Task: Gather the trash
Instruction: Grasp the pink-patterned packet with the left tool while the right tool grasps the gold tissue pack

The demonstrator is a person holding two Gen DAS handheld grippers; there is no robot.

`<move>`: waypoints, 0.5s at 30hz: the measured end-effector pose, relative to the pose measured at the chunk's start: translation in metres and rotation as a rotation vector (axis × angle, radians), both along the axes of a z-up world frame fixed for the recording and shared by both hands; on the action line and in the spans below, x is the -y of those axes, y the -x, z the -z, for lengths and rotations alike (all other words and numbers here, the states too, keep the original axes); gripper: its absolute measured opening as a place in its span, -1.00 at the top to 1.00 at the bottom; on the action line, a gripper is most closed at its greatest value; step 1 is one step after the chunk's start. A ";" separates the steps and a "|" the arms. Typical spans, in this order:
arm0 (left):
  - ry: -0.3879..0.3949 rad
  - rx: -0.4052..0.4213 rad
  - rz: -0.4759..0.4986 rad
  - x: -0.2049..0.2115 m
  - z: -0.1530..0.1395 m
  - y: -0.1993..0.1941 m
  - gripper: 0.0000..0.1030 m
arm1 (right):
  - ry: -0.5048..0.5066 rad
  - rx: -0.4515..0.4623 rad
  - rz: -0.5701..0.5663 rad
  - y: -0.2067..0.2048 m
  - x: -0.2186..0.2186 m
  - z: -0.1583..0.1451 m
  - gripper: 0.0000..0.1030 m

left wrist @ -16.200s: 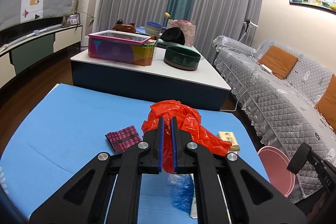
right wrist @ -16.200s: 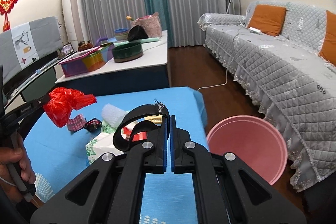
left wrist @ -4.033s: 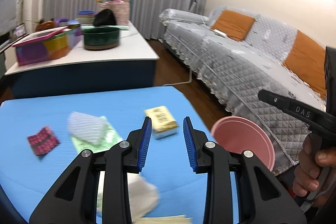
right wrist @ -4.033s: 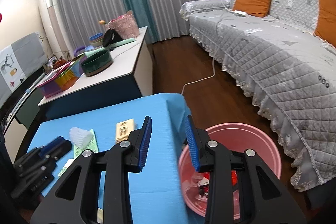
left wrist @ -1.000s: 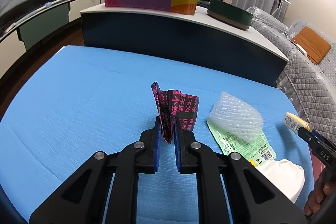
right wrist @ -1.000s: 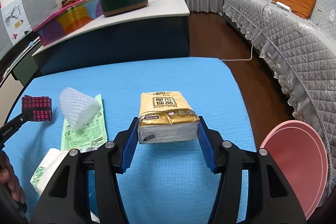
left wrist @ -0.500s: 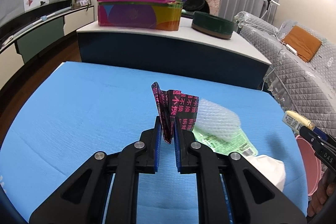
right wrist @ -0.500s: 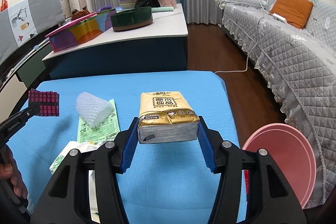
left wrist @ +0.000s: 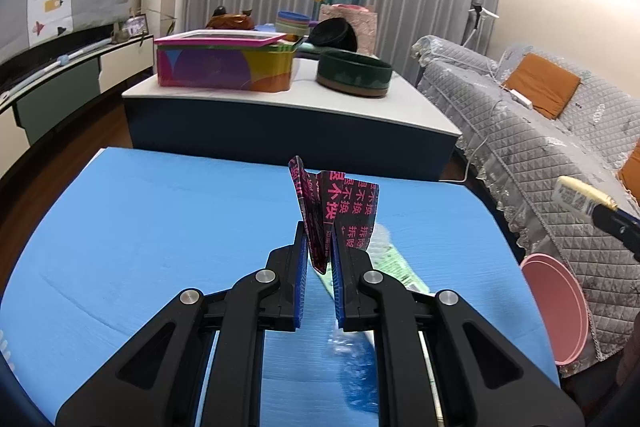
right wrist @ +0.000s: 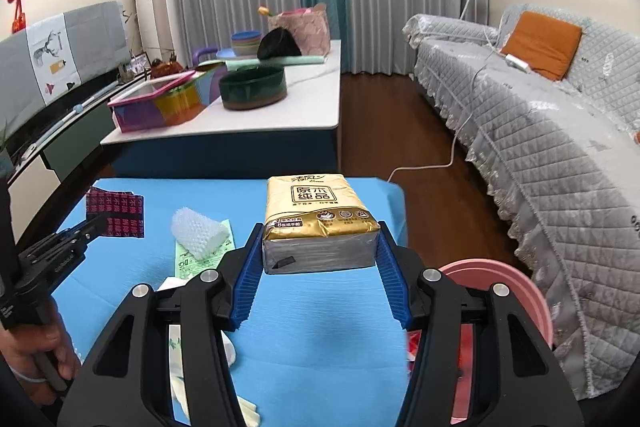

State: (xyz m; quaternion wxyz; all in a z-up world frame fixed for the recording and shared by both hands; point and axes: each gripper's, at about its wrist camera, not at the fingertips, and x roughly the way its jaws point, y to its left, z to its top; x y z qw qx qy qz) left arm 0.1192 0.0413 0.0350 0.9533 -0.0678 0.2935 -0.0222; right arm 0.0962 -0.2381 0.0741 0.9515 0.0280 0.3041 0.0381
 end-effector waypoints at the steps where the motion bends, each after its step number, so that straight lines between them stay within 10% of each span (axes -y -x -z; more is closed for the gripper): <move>1: 0.000 0.003 0.004 0.002 -0.001 0.001 0.79 | 0.002 0.002 0.003 0.004 0.004 -0.003 -0.05; 15: -0.017 0.012 0.078 0.037 -0.005 0.011 0.79 | -0.032 0.010 0.103 0.037 0.056 0.007 -0.05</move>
